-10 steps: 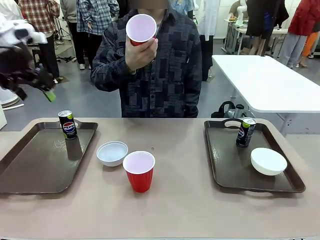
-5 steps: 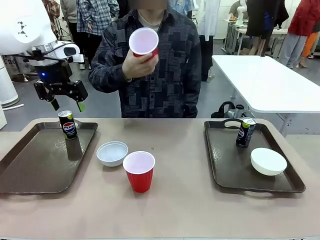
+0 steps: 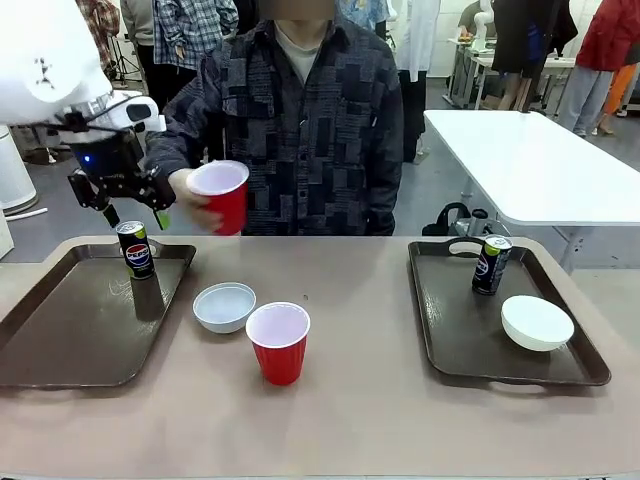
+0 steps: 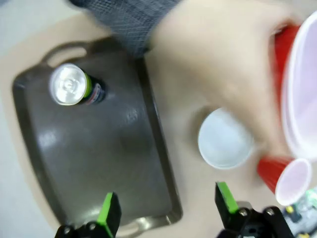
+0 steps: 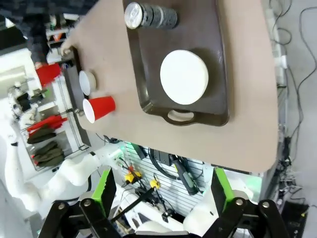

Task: Prepare tableware on both trays.
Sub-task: Pick up a Picnic Bowl from the table and place it on a Handle tray.

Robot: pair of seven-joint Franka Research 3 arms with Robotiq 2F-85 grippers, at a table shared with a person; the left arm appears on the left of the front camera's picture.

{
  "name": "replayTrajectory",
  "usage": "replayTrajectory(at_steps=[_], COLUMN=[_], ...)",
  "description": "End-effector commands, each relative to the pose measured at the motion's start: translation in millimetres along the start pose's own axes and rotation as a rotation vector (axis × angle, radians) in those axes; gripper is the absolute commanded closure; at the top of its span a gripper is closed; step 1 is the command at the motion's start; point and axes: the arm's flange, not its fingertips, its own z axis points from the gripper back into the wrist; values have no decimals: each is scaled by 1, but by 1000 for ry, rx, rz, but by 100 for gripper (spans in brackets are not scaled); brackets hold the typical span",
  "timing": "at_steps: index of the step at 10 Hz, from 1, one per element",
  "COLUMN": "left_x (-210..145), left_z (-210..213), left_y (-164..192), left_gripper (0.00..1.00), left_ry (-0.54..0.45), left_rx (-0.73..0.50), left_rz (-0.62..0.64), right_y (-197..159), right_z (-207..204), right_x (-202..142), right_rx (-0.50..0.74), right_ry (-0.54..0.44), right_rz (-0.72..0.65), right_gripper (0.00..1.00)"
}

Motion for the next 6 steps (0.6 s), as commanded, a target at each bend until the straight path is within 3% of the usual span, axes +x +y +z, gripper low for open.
replayTrajectory(at_steps=[1,2,3,4,6], left_x=[-40,-95,-157,-172,-162], left_z=[-21,9,35,40,34], left_y=[3,9,14,20,26], left_gripper=[0,0,0,0,0], left_ry=[-9,-42,-115,-110,-62], left_rx=[-10,16,32,37,13], left_rz=[-17,-110,-198,-218,-173], right_y=[-8,0,0,0,0], right_z=[-27,0,0,0,0], right_x=[15,0,0,0,0], right_rx=[14,0,0,0,0], right_ry=[1,0,0,0,0], right_rz=[-101,0,0,0,0], right_gripper=[0,0,0,0,0])
